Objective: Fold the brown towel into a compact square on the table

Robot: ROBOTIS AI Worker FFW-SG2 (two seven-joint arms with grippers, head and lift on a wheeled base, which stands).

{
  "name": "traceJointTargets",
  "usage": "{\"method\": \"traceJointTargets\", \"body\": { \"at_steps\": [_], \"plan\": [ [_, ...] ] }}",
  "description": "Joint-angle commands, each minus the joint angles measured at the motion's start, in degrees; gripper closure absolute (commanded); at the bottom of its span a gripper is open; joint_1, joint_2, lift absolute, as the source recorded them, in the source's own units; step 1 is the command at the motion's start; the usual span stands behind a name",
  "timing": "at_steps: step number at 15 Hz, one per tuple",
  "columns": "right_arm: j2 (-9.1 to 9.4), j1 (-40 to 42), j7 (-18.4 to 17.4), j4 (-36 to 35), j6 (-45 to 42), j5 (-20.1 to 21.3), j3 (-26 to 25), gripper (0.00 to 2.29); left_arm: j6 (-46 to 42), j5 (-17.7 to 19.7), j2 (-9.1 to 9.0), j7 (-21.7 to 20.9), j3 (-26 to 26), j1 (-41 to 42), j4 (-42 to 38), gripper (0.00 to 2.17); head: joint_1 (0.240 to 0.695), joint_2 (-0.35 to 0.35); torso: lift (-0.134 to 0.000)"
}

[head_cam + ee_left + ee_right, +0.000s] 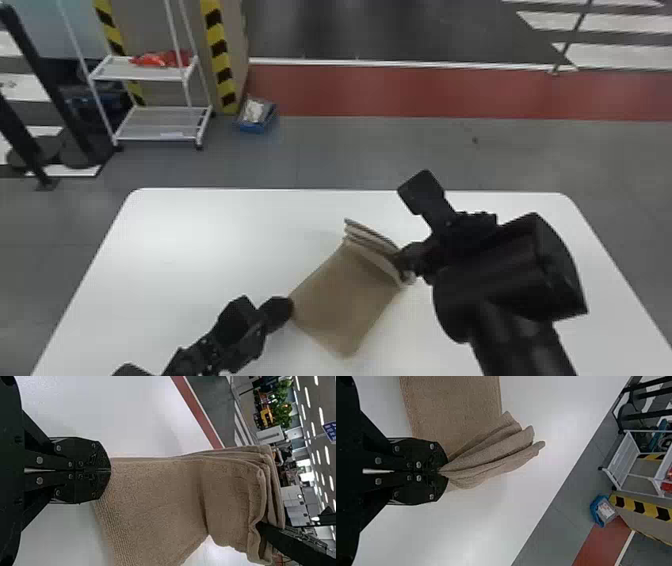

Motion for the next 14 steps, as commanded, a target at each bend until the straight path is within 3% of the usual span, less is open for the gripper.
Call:
{"method": "traceJointTargets", "body": {
  "at_steps": [1,14],
  "plan": [
    [0.05,0.9,0.7,-1.0,0.1,0.6,1.5,1.33,0.0,0.0,-0.09,0.0,0.0,-0.1,0.1,1.76,0.695,-0.017,0.000],
    [0.05,4.2,2.6,-1.6,0.7,4.5,10.9,1.33,0.0,0.0,-0.09,0.0,-0.5,0.0,-0.1,1.76,0.695,0.056,0.000]
  ]
}}
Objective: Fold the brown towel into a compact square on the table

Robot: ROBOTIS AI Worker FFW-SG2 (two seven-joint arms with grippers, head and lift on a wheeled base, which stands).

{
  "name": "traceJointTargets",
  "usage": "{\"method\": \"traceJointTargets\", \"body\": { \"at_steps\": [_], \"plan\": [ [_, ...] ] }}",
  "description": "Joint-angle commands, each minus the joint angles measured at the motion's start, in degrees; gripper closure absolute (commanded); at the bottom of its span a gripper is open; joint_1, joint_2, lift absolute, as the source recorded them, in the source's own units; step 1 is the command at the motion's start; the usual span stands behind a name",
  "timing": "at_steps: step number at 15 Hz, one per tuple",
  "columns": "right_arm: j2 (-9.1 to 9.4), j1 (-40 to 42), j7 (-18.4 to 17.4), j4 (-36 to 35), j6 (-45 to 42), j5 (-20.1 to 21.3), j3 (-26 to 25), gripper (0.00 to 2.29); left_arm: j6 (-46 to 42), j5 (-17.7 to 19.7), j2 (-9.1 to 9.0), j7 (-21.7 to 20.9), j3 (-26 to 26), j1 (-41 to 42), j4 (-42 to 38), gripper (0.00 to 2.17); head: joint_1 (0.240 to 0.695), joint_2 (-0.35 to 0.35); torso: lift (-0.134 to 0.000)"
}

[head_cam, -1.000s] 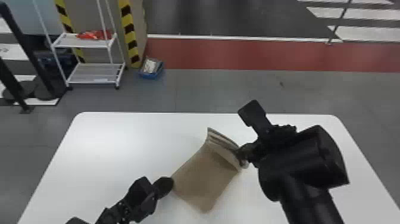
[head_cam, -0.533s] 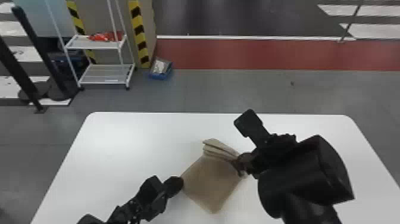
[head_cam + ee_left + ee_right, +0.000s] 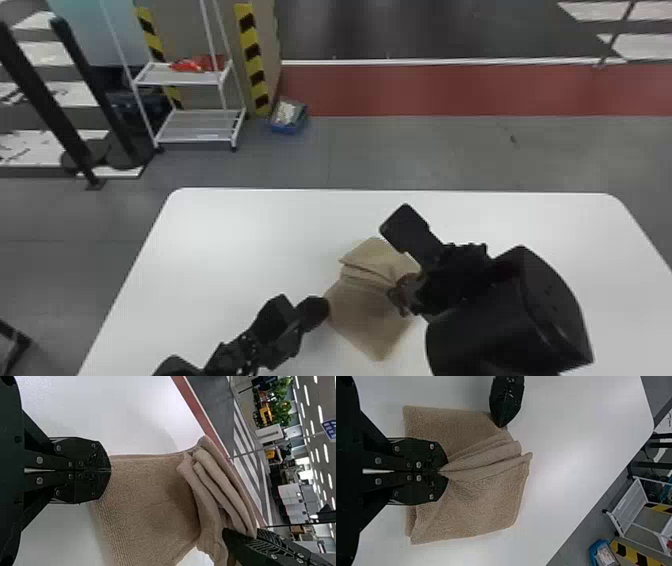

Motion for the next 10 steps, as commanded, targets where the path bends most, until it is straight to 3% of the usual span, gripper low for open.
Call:
{"method": "traceJointTargets", "body": {
  "at_steps": [1,10],
  "plan": [
    [0.05,0.5,0.2,0.2,0.0,0.7,0.9,1.33,0.0,0.0,0.00,0.0,0.0,0.0,-0.1,1.76,0.695,0.059,0.000],
    [0.05,1.1,0.9,3.0,-0.5,1.6,3.8,1.33,0.0,0.0,0.00,0.1,0.0,-0.1,0.0,1.76,0.695,0.082,0.000]
  ]
}}
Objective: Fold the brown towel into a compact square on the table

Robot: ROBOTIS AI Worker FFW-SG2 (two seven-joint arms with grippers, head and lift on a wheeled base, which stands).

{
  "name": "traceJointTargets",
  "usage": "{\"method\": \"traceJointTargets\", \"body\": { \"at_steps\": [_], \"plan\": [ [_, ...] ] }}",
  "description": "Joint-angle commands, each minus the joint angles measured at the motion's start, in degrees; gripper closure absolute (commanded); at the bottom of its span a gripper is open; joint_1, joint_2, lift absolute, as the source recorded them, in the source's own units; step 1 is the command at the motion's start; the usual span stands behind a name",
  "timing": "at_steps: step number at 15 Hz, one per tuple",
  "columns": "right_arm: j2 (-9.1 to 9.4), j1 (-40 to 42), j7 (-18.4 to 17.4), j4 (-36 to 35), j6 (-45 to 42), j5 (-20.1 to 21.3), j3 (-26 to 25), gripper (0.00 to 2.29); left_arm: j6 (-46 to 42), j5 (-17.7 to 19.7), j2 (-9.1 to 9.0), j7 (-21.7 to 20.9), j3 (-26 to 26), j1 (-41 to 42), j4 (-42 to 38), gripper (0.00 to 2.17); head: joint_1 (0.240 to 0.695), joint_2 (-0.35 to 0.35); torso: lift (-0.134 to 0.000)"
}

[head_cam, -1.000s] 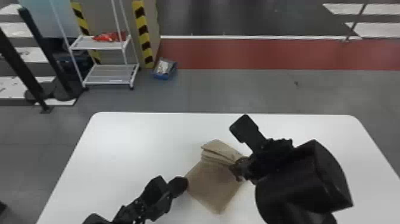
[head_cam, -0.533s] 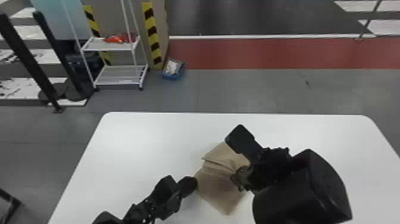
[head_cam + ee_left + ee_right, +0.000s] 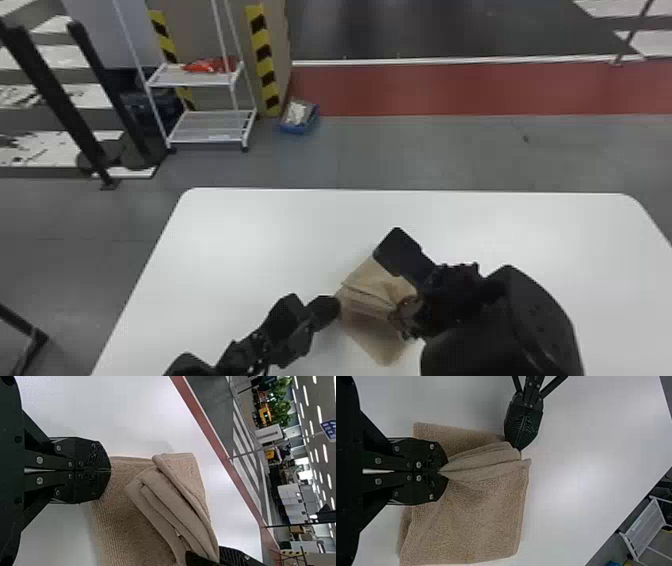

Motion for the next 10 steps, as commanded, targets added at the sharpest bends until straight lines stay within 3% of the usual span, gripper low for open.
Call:
{"method": "traceJointTargets", "body": {
  "at_steps": [1,9,10],
  "plan": [
    [0.05,-0.2,-0.1,1.0,-0.2,0.1,0.8,1.33,0.0,-0.1,0.02,-0.1,-0.1,0.0,0.0,1.76,0.695,0.086,0.000],
    [0.05,-0.5,-1.5,5.0,-1.4,0.1,3.7,1.31,0.2,-0.2,0.02,-0.4,-0.4,0.0,0.0,1.76,0.695,0.099,0.000],
    [0.05,-0.5,-1.5,5.0,-1.2,0.0,3.7,1.18,0.2,-0.2,0.02,-0.4,-0.4,0.0,-0.1,1.76,0.695,0.101,0.000]
  ]
}}
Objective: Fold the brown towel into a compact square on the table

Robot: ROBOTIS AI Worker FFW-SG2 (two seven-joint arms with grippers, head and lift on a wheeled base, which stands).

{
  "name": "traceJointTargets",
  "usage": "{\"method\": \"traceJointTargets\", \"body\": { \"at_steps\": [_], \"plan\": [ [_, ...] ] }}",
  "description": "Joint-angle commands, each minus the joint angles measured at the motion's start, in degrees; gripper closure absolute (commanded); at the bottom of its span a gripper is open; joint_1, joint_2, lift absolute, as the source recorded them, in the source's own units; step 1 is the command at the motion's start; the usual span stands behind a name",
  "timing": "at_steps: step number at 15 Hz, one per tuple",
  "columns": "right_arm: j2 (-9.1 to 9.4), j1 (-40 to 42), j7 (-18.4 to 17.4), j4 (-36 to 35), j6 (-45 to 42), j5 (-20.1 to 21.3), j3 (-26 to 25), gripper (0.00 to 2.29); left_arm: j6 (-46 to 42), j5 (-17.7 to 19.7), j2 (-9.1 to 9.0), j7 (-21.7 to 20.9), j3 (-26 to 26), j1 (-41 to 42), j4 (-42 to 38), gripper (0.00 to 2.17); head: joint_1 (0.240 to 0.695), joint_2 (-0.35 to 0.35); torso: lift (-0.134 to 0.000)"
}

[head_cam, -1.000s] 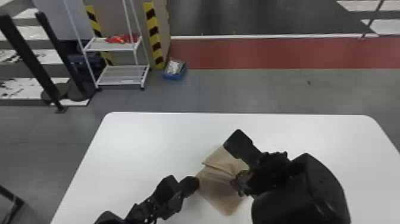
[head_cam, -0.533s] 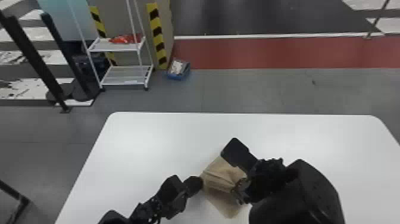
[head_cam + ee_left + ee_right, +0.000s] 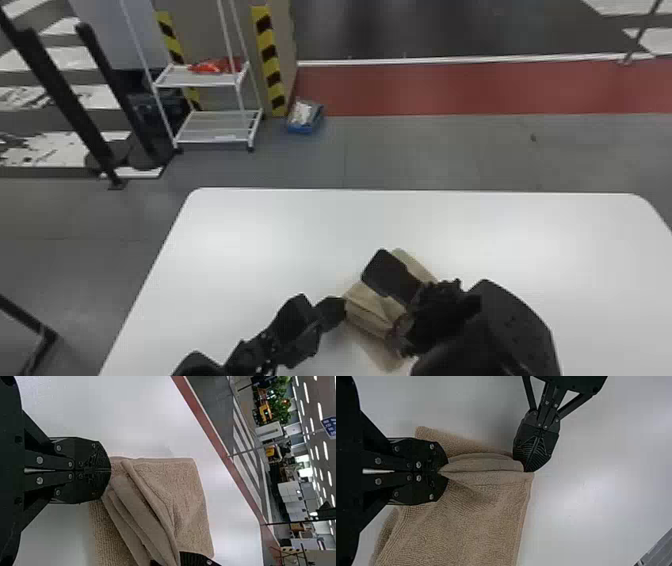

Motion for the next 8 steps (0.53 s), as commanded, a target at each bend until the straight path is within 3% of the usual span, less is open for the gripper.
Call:
{"method": "traceJointTargets", "body": {
  "at_steps": [1,2,4,6,8],
  "plan": [
    [0.05,0.1,-0.1,0.1,0.3,-0.2,0.1,0.99,0.0,-0.1,0.00,0.0,0.0,0.0,-0.1,1.76,0.695,0.102,0.000],
    [0.05,0.1,-0.2,-0.2,0.3,-0.2,0.0,0.83,0.0,0.0,0.00,0.0,0.0,0.0,-0.1,1.76,0.695,0.103,0.000],
    [0.05,0.3,-0.6,-0.4,0.3,-0.3,0.0,0.83,0.0,0.0,0.00,-0.2,0.0,0.2,-0.2,1.76,0.695,0.102,0.000],
    [0.05,0.5,-1.0,-0.9,0.3,-1.2,-0.1,0.55,0.0,0.0,0.00,-0.2,0.0,0.3,-0.3,1.76,0.695,0.101,0.000],
    [0.05,0.7,-1.4,-1.2,0.3,-2.5,-0.3,0.54,0.0,-0.1,0.00,-0.2,0.0,0.3,-0.3,1.76,0.695,0.102,0.000]
  ]
}}
